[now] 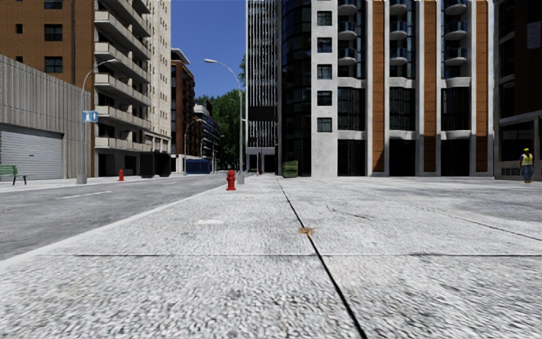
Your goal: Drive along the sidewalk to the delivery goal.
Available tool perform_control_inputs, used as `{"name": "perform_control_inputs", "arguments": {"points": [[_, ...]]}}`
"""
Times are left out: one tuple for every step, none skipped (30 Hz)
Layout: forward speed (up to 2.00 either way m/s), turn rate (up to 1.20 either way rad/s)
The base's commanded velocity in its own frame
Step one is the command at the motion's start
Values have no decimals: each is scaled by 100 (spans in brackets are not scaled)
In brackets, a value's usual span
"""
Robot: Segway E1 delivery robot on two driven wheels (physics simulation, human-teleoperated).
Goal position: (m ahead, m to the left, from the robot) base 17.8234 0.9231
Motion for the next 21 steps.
{"name": "perform_control_inputs", "arguments": {"points": [[200,0],[200,0],[200,0],[200,0],[200,0],[200,0],[200,0],[200,0],[200,0],[200,0],[200,0],[200,0],[200,0],[200,0],[200,0],[200,0],[200,0],[200,0],[200,0],[200,0],[200,0]]}}
